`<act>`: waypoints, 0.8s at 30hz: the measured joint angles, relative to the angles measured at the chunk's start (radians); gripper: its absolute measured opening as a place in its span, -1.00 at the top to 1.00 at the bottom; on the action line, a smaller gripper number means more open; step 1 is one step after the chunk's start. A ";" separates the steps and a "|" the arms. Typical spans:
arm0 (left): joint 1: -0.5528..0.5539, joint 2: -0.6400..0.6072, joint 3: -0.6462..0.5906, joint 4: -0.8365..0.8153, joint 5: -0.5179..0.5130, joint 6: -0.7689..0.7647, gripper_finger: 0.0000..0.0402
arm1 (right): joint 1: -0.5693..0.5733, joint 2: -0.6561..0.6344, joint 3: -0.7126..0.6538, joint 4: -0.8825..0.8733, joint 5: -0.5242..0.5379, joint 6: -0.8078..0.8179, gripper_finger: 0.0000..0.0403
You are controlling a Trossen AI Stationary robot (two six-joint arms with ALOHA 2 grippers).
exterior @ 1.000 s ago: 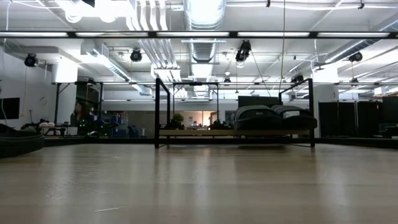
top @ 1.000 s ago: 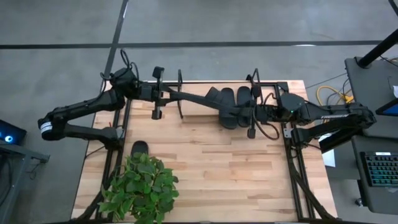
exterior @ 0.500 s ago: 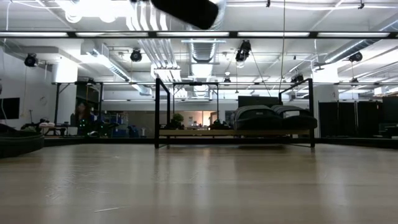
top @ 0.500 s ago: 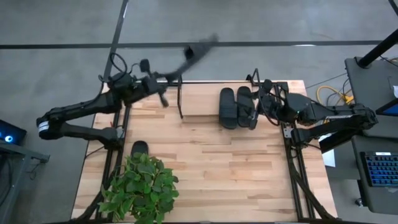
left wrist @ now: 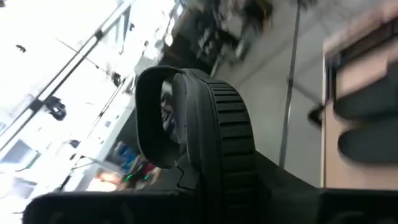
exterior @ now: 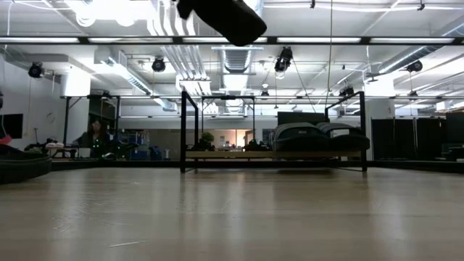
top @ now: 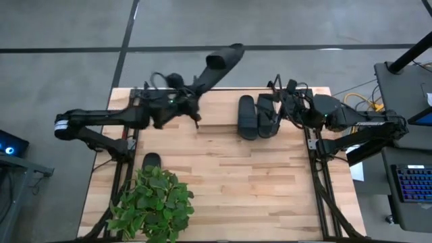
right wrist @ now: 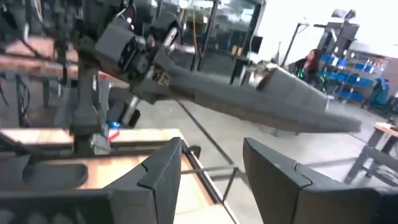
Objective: Pick and place slides into the shelf
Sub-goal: Put the black slipper on the shelf
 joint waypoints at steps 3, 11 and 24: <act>-0.027 0.074 0.049 -0.018 -0.071 0.075 0.79 | -0.014 0.061 0.123 -0.160 0.059 0.035 0.19; -0.065 0.176 0.162 -0.025 -0.103 0.125 0.79 | -0.094 0.222 0.378 -0.413 0.077 0.112 0.19; -0.076 0.249 0.208 -0.027 -0.162 0.177 0.79 | -0.186 0.439 0.625 -0.476 0.071 0.110 0.20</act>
